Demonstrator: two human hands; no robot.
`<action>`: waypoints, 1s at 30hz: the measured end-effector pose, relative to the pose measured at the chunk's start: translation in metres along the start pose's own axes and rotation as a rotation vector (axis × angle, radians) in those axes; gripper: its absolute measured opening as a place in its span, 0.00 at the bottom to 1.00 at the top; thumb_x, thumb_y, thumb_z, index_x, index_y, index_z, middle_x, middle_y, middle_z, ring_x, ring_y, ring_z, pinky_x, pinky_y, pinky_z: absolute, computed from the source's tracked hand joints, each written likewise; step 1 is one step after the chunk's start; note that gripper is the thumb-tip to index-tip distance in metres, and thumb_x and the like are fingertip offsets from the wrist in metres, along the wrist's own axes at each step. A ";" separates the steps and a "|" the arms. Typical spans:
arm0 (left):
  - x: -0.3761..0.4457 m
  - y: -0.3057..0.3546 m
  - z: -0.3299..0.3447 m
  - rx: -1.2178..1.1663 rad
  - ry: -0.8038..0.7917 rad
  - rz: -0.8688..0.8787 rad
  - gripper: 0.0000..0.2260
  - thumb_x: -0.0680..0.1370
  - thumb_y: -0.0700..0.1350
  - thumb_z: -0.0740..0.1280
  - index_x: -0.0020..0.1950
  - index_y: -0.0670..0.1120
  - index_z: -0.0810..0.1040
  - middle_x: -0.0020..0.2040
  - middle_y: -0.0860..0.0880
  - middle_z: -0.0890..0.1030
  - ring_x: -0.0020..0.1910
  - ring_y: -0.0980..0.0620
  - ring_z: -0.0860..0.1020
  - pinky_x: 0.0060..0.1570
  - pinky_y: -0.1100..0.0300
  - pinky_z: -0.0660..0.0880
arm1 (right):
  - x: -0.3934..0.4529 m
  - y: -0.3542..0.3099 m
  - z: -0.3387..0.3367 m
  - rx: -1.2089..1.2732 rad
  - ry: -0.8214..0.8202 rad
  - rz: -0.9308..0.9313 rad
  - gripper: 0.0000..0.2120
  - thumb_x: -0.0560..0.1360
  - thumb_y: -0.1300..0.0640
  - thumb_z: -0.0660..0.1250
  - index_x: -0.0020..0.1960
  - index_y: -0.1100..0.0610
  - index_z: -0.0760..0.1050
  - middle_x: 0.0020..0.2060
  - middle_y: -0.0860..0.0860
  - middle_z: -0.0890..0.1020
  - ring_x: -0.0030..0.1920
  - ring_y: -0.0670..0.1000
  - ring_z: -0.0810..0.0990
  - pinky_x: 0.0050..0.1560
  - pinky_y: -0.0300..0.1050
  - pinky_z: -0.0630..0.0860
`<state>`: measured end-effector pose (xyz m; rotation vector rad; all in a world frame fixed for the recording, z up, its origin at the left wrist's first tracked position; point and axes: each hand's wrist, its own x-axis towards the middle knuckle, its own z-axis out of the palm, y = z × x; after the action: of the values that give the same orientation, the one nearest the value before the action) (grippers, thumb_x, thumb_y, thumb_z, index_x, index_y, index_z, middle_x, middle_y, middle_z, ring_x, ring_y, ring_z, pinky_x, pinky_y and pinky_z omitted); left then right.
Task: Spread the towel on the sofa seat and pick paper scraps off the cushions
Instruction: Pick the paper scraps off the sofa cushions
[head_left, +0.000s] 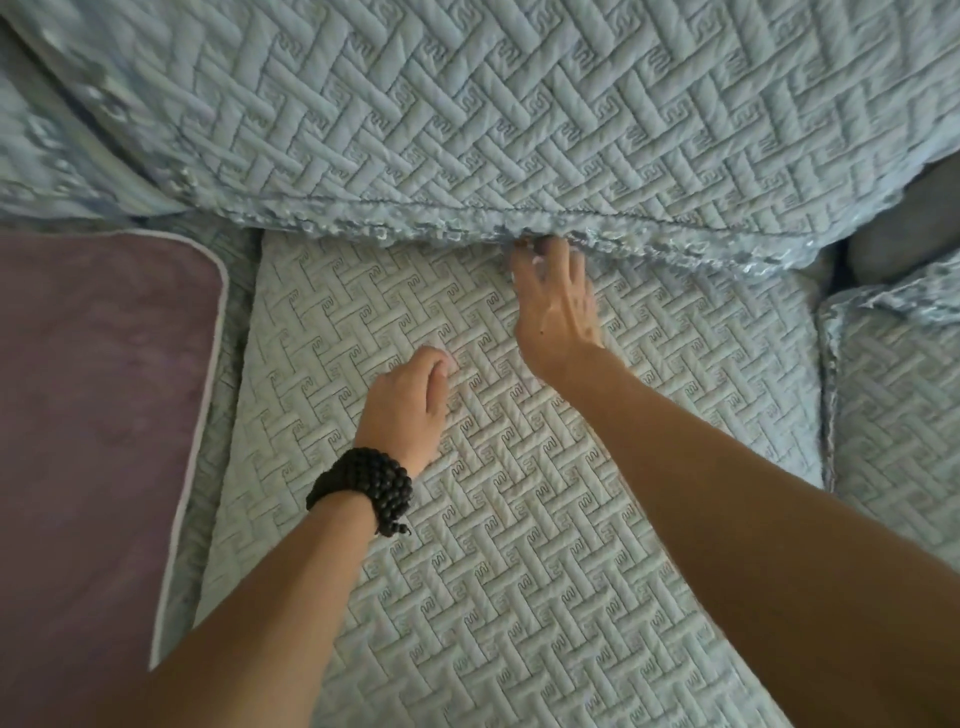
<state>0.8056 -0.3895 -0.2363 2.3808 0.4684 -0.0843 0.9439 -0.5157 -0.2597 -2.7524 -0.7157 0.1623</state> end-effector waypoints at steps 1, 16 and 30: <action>-0.002 -0.003 -0.001 0.009 0.002 0.003 0.08 0.82 0.40 0.60 0.54 0.41 0.78 0.34 0.52 0.78 0.27 0.73 0.73 0.21 0.77 0.65 | 0.002 0.000 0.006 -0.052 -0.044 -0.008 0.29 0.74 0.70 0.54 0.74 0.55 0.63 0.69 0.61 0.66 0.64 0.59 0.68 0.62 0.55 0.72; 0.006 0.071 -0.008 0.142 -0.110 0.189 0.15 0.81 0.50 0.59 0.34 0.48 0.70 0.30 0.53 0.70 0.27 0.54 0.69 0.27 0.62 0.68 | -0.074 0.021 -0.058 0.705 -0.097 0.495 0.18 0.80 0.55 0.58 0.31 0.55 0.65 0.26 0.46 0.67 0.20 0.43 0.61 0.20 0.35 0.61; -0.026 0.321 0.115 0.172 -0.306 0.640 0.18 0.77 0.48 0.68 0.31 0.41 0.71 0.38 0.48 0.72 0.34 0.49 0.71 0.36 0.58 0.68 | -0.263 0.197 -0.205 0.524 0.331 0.910 0.11 0.80 0.53 0.64 0.55 0.58 0.80 0.38 0.56 0.86 0.37 0.56 0.83 0.34 0.38 0.71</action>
<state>0.9032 -0.6943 -0.1163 2.5104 -0.4645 -0.1972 0.8419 -0.8606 -0.1164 -2.2874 0.6098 0.0586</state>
